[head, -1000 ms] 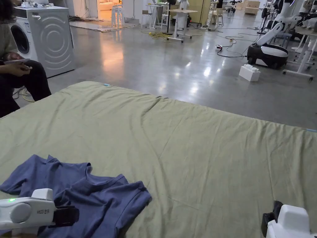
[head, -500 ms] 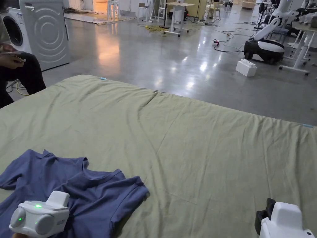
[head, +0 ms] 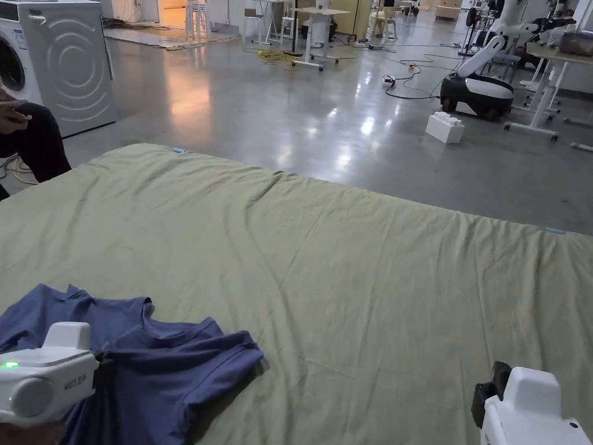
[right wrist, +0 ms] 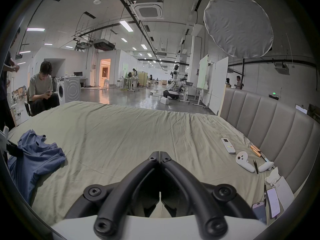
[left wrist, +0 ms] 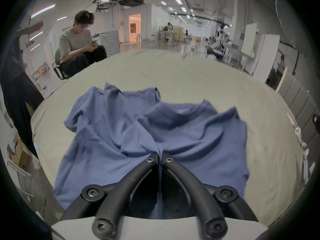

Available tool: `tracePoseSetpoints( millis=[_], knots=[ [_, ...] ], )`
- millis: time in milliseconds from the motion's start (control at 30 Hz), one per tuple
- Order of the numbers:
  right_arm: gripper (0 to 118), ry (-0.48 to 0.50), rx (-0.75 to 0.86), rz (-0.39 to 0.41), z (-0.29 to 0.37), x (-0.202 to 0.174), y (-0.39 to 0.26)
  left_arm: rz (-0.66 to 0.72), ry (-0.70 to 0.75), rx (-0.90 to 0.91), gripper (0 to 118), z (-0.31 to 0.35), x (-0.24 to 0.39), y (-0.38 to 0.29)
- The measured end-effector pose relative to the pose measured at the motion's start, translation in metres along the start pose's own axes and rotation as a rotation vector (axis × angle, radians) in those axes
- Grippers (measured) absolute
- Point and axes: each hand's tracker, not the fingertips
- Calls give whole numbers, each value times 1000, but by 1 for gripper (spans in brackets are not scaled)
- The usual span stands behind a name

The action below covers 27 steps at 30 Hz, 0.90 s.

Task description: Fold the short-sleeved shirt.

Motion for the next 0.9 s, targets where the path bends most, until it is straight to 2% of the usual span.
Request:
tracePoseSetpoints(
  millis=[133,300,433,700,733,767,800,900],
  knots=[
    [0,-4,13,0,2,4,3,34,-27,118,4,30,6,31],
    [0,-16,26,-18,5,11,7,10,-117,273,4,71,34,82],
    [0,-26,35,-21,8,19,9,-73,-179,383,4,98,71,123],
    [0,-64,47,-48,18,43,10,-173,-389,466,4,127,170,169],
    [0,-72,49,-51,20,48,10,-178,-419,466,4,114,127,151],
    [0,-78,52,-54,22,52,10,-183,-438,468,4,115,128,151],
    [0,-88,50,-62,23,56,10,-192,-462,470,4,124,175,165],
    [0,-118,56,-75,29,72,10,-189,-546,454,4,127,192,161]
  ],
)
